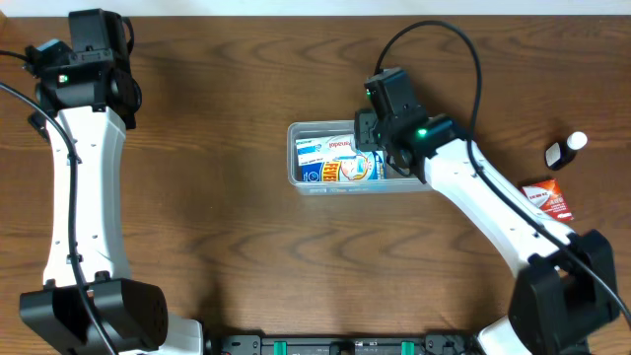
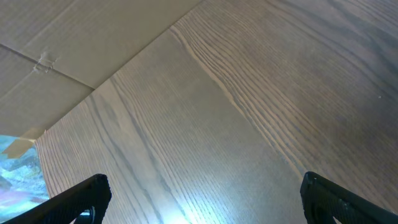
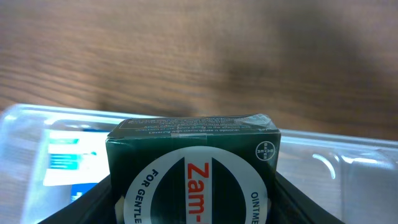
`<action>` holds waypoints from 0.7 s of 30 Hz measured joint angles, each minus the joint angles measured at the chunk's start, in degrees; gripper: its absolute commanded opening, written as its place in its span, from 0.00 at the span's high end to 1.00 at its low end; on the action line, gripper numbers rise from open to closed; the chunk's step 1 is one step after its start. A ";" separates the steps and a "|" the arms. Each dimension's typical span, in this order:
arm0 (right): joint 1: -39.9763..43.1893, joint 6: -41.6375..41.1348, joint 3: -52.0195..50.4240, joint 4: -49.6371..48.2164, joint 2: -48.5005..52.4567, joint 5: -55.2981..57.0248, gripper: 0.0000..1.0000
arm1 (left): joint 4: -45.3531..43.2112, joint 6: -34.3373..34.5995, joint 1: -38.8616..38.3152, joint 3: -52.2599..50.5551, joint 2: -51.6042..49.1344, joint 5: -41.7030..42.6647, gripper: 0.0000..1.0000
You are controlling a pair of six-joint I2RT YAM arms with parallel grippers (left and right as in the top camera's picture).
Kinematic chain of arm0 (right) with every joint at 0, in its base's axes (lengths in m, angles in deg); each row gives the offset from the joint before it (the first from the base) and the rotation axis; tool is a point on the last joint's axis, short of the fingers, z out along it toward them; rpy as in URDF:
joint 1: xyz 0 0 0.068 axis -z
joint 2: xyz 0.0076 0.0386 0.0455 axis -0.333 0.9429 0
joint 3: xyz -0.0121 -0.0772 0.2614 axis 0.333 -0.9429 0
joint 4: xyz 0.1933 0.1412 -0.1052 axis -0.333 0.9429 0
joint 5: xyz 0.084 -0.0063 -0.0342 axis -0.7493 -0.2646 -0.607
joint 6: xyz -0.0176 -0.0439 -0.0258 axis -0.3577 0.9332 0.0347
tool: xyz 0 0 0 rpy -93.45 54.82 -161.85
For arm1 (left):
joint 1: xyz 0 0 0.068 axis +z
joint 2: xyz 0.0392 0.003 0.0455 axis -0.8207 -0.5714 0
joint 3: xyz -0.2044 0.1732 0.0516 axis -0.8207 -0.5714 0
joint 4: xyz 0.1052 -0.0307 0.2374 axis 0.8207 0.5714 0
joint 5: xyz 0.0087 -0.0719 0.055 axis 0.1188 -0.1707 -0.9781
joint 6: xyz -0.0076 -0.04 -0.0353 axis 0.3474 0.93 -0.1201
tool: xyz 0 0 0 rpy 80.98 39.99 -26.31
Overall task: Pack container
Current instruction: 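Lift the tin and carry it left over the container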
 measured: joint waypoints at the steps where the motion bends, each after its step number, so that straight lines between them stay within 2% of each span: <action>1: 0.00 -0.02 0.00 0.07 0.52 0.04 0.45 | 0.00 0.00 0.00 0.00 0.00 0.00 0.02; 21: -1.70 -0.90 0.00 2.62 5.92 -0.59 0.44 | 0.00 0.00 0.00 0.00 0.00 0.00 0.02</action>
